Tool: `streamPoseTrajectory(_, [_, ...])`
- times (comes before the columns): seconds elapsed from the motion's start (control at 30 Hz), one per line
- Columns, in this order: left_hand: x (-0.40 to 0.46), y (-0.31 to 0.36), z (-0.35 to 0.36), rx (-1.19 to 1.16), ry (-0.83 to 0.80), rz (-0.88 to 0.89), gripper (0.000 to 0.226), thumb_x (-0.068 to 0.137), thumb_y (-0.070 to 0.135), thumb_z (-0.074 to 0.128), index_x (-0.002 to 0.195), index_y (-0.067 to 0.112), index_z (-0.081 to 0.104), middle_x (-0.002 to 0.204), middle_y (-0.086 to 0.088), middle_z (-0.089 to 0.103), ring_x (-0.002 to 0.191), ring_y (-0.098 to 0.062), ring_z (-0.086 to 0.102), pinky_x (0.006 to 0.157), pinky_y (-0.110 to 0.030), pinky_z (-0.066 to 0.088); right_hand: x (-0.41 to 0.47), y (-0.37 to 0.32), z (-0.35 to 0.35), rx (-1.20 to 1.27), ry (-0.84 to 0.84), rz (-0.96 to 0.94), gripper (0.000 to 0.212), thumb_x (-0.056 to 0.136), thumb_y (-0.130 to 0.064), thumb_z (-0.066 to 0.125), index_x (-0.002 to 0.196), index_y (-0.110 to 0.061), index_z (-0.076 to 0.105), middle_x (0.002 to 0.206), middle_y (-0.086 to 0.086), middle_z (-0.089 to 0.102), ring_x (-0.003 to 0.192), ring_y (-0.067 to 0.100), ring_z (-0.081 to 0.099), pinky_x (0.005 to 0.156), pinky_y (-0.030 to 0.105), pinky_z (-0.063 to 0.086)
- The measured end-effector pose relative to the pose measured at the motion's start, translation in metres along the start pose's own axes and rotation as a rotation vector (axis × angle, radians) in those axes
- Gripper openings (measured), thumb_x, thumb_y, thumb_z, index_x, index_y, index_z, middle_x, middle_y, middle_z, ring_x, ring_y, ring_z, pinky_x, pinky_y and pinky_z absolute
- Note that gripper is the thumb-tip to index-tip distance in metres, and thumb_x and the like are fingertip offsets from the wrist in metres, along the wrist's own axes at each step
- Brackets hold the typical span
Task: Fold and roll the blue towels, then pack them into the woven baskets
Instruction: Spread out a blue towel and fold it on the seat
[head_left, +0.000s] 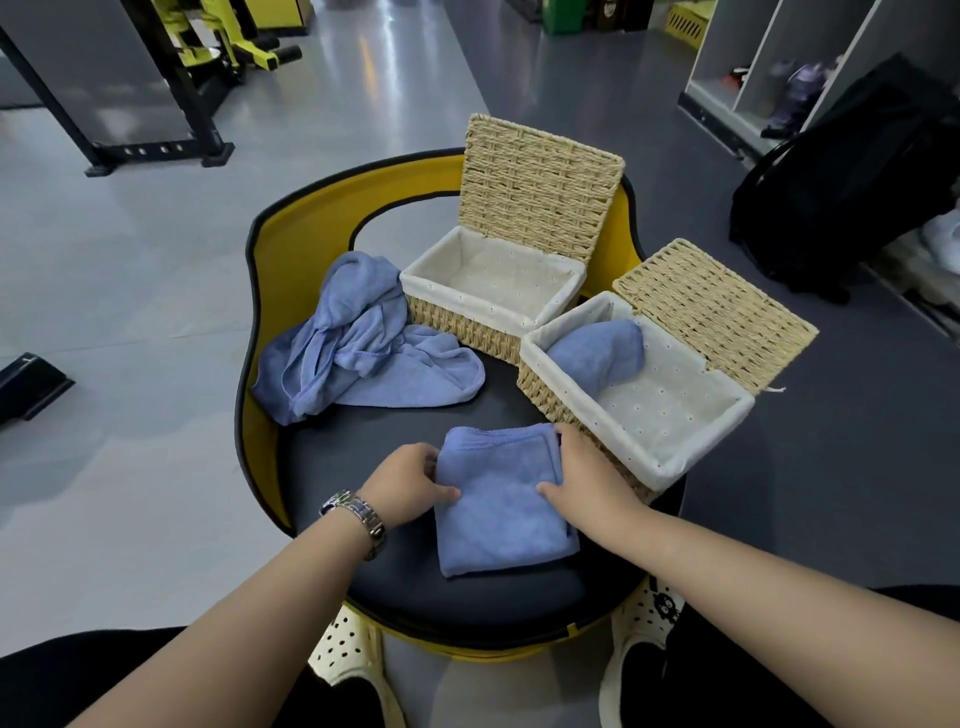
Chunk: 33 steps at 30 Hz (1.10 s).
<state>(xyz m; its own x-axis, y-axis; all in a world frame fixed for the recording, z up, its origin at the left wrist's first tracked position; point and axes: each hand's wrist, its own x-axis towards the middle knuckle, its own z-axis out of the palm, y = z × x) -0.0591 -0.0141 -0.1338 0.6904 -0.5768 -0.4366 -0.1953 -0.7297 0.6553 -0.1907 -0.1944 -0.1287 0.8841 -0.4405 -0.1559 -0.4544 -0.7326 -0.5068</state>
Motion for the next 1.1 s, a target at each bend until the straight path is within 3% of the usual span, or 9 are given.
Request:
streamPoseTrajectory(0.07, [-0.002,-0.005,-0.005,-0.034,-0.009,0.029,0.027,0.073,0.010,0.076,0.082,0.024,0.055,0.080,0.009,0.065,0.067,-0.005,0.058,0.062,-0.021,0.046,0.003,0.000,0.003,0.037,-0.003,0.032,0.063,0.081,-0.026,0.071,0.131,-0.008,0.037,0.128,0.011,0.050,0.119,0.025,0.050,0.096,0.030,0.039])
streamPoseTrajectory(0.23, [-0.005,-0.023,-0.010,-0.075,0.021,0.117,0.029,0.061,0.012,0.075,0.082,0.019,0.057,0.088,-0.002,0.072,0.084,-0.024,0.067,0.081,-0.045,0.055,0.014,-0.002,0.006,0.255,-0.122,0.117,0.084,0.075,-0.021,0.077,0.141,-0.007,0.026,0.131,0.008,0.053,0.121,0.022,0.051,0.101,0.033,0.041])
streamPoseTrajectory(0.4, [-0.005,-0.030,-0.013,-0.121,0.021,0.160,0.036,0.065,0.005,0.076,0.092,0.019,0.057,0.094,0.003,0.071,0.090,-0.018,0.068,0.085,-0.043,0.054,0.014,-0.005,0.003,0.500,-0.175,0.140,0.034,0.072,-0.007,0.078,0.102,-0.005,0.062,0.099,0.002,0.069,0.095,0.017,0.063,0.081,0.027,0.050])
streamPoseTrajectory(0.53, [-0.004,-0.031,-0.015,-0.164,0.047,0.276,0.033,0.064,0.005,0.072,0.081,0.029,0.057,0.079,0.011,0.065,0.075,-0.010,0.060,0.074,-0.037,0.052,0.012,-0.005,0.000,0.512,-0.129,-0.050,0.031,0.073,-0.001,0.073,0.097,-0.015,0.059,0.094,-0.004,0.067,0.088,0.006,0.060,0.075,0.016,0.045])
streamPoseTrajectory(0.6, [-0.002,-0.032,-0.015,-0.140,0.070,0.329,0.035,0.072,-0.003,0.067,0.074,0.031,0.057,0.071,0.013,0.062,0.069,-0.005,0.054,0.067,-0.028,0.047,0.014,-0.003,0.000,0.445,-0.103,-0.174,0.024,0.073,0.001,0.068,0.084,-0.018,0.059,0.085,0.002,0.063,0.081,0.011,0.057,0.071,0.021,0.043])
streamPoseTrajectory(0.73, [-0.002,-0.036,-0.018,-0.011,0.083,0.370,0.046,0.073,-0.008,0.061,0.067,0.037,0.058,0.068,0.014,0.061,0.065,0.001,0.053,0.065,-0.021,0.044,0.016,0.005,0.006,0.156,-0.042,-0.356,0.038,0.073,0.002,0.063,0.073,-0.036,0.057,0.077,-0.006,0.052,0.080,0.015,0.047,0.070,0.026,0.038])
streamPoseTrajectory(0.87, [-0.001,-0.045,-0.020,0.284,0.098,0.442,0.041,0.071,0.015,0.060,0.073,0.055,0.055,0.088,0.020,0.056,0.086,-0.008,0.055,0.079,-0.030,0.046,0.011,0.007,0.005,-0.063,-0.050,-0.496,0.037,0.070,0.009,0.055,0.077,-0.026,0.066,0.078,-0.008,0.049,0.079,0.014,0.040,0.074,0.028,0.033])
streamPoseTrajectory(1.0, [-0.010,-0.037,-0.027,0.495,0.002,0.406,0.039,0.080,0.015,0.045,0.083,0.052,0.056,0.107,0.028,0.050,0.100,-0.010,0.044,0.086,-0.029,0.032,0.010,0.009,-0.003,-0.151,-0.108,-0.545,0.040,0.075,0.004,0.048,0.079,-0.030,0.068,0.083,-0.009,0.050,0.084,0.015,0.041,0.078,0.027,0.031])
streamPoseTrajectory(1.1, [-0.017,-0.027,-0.032,0.511,-0.009,0.330,0.033,0.082,0.046,0.028,0.091,0.048,0.060,0.111,0.025,0.054,0.104,-0.009,0.042,0.083,-0.031,0.027,0.011,0.006,-0.012,-0.108,-0.132,-0.512,0.035,0.082,-0.006,0.048,0.080,-0.031,0.072,0.086,-0.014,0.048,0.088,0.011,0.040,0.081,0.018,0.025])
